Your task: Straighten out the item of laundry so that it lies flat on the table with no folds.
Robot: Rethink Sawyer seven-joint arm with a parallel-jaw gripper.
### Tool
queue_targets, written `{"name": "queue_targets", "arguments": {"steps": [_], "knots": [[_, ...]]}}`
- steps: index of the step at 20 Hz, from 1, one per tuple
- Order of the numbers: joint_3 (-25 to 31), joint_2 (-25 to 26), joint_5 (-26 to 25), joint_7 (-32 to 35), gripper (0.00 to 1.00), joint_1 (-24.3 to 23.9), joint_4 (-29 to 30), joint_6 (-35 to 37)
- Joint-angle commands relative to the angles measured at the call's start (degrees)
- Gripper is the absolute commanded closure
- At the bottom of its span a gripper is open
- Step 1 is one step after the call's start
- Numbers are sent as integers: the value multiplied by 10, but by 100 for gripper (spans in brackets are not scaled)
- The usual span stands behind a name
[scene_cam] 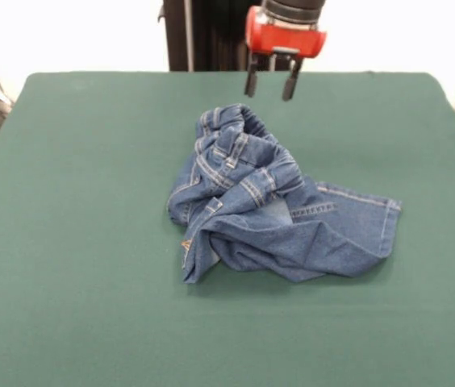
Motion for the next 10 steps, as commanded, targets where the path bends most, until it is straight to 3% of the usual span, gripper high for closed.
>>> {"name": "queue_targets", "arguments": {"steps": [1, 10], "knots": [[35, 3, 17, 70, 0, -12, -93, 67], [27, 19, -5, 59, 0, -20, -142, 56]]}}
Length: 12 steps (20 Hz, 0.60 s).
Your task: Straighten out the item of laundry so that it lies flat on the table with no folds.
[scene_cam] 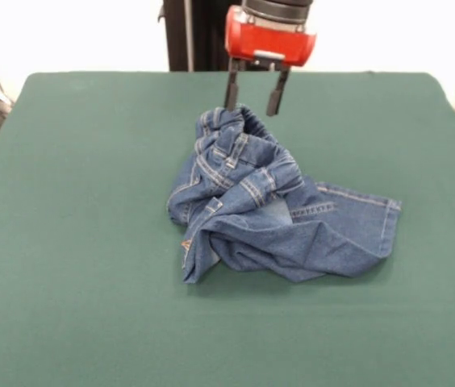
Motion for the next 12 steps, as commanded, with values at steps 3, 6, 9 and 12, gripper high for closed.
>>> {"name": "queue_targets", "arguments": {"steps": [3, 6, 9, 12], "knots": [[36, 28, -7, 59, 0, -11, -74, 29], [47, 34, -11, 49, 0, -25, -90, 27], [54, 49, -20, 41, 0, -36, -102, 18], [51, 68, -22, 46, 0, -39, -104, 20]]}}
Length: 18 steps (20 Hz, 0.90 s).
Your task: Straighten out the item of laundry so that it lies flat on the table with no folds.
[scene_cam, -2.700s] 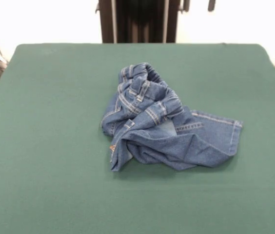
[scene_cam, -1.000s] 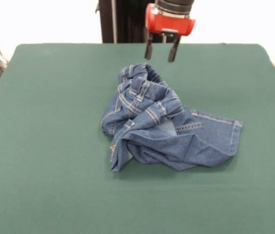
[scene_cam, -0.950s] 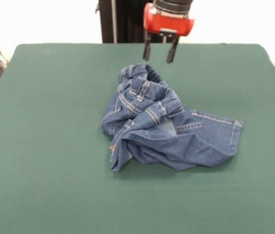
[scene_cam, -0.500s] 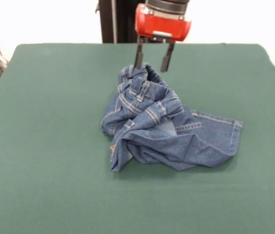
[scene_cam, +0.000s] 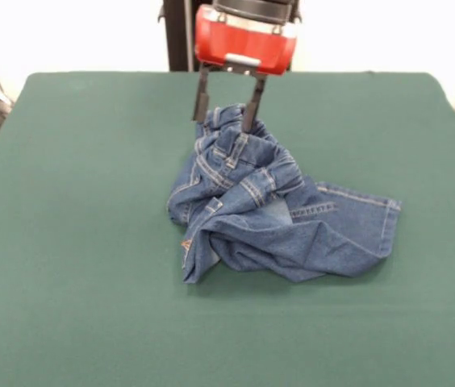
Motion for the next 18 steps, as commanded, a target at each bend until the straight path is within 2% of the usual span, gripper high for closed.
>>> {"name": "queue_targets", "arguments": {"steps": [1, 4, 8, 18], "knots": [[48, 67, -18, 51, 0, -10, -33, 27], [44, 80, -8, 63, 0, -10, -17, 58], [54, 75, -11, 66, 0, -10, 7, 51], [74, 26, 7, 77, 0, -5, 54, 75]]}}
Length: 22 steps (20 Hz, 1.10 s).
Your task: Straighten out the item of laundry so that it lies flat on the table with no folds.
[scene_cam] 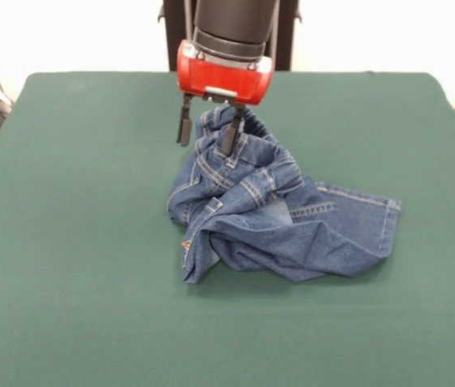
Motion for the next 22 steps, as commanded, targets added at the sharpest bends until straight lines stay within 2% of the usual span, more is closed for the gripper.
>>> {"name": "queue_targets", "arguments": {"steps": [1, 10, 15, 21, 22], "knots": [[69, -31, 8, 77, 0, 17, 61, 83], [63, -63, 13, 84, 0, 30, 77, 110], [68, -86, 15, 92, 0, 35, 99, 95], [93, -90, 20, 87, 0, 20, 118, 79], [89, -79, 19, 95, 0, 33, 109, 69]]}}
